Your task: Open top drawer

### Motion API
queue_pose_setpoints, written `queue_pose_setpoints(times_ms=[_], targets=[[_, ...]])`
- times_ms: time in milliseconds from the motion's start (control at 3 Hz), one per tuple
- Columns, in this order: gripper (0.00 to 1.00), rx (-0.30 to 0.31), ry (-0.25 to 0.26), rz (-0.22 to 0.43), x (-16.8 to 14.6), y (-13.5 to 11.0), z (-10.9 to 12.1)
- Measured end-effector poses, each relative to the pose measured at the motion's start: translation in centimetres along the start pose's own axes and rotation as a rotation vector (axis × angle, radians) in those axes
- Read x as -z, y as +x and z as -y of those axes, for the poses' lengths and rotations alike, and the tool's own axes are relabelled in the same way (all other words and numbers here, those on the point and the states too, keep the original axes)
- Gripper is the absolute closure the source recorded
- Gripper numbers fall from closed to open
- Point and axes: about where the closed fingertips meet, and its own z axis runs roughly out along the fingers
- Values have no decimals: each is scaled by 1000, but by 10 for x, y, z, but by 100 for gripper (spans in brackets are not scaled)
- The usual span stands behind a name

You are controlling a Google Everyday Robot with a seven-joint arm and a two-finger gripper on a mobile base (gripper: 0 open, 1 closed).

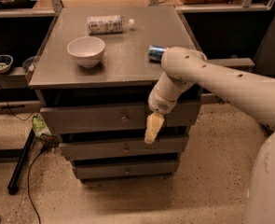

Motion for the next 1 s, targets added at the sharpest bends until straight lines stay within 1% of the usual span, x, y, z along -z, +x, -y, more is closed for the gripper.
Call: queue_pose_setpoints(times_ms=[333, 667, 1000], targets=[[0, 14, -36, 22, 7, 5, -13], [0, 45, -120, 94, 31, 21, -53], [0, 83, -189, 179, 68, 39, -101]])
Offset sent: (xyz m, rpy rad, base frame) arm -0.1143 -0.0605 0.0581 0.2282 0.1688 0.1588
